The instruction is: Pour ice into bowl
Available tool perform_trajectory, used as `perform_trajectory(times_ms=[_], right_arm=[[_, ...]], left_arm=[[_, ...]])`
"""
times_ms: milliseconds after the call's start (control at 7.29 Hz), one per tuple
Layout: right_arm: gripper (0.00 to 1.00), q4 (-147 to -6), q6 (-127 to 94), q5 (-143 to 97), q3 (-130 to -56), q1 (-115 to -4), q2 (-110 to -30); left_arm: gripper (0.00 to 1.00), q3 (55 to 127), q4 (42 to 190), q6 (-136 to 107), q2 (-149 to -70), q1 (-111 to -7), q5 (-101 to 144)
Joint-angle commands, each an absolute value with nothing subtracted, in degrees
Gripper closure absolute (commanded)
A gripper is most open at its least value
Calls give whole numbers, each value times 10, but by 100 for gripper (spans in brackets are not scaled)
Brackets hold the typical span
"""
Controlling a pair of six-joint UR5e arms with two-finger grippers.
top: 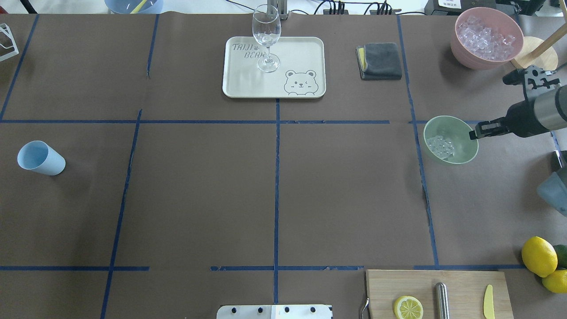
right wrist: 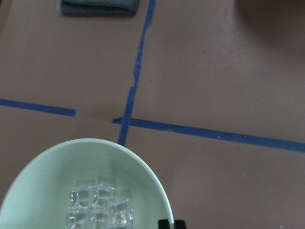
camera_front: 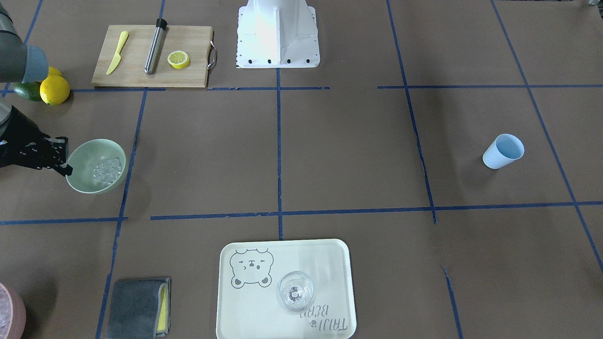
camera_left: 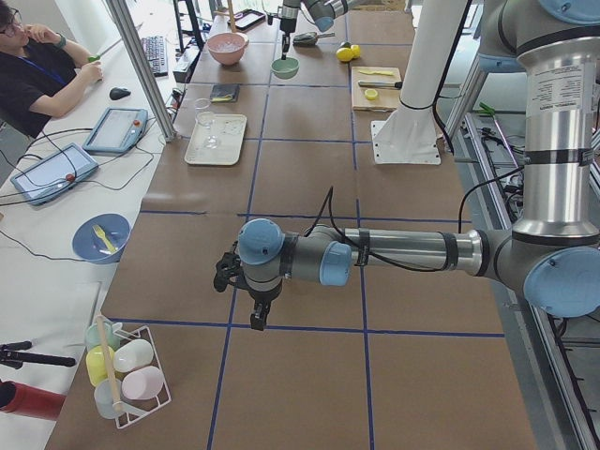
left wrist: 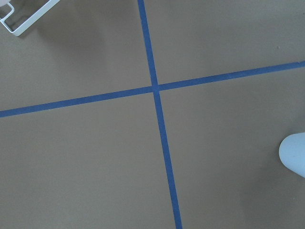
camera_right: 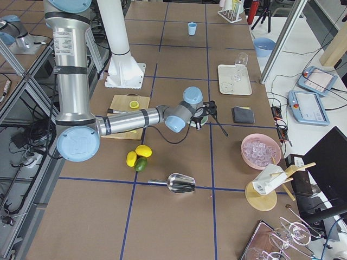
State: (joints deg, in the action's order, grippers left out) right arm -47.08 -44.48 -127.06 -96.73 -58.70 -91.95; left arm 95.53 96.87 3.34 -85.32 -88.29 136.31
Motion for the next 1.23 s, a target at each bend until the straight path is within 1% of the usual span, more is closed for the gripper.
perform_trajectory(times_ms=[0, 274, 412, 549, 686, 823, 1097], right_arm=[[100, -370, -442, -1272, -936, -591, -980], [100, -280, -443, -1271, -866, -589, -977], [92, -273, -443, -1271, -862, -589, -976], [41, -272, -443, -1268, -863, -588, -971], [0, -273, -442, -1259, -869, -589, -969], [0, -293, -440, -1265, -877, -598, -966], [0, -380, -423, -1276, -885, -634, -927]], left_arm=[[0, 955, 969, 33, -854, -882, 1363], [0, 955, 969, 33, -855, -882, 1363], [0, 956, 970, 33, -855, -882, 1363], [0, 956, 970, 33, -855, -882, 1363], [0, 956, 970, 33, -855, -882, 1363], [0, 956, 970, 33, -855, -882, 1363], [0, 956, 970, 33, -855, -882, 1363]])
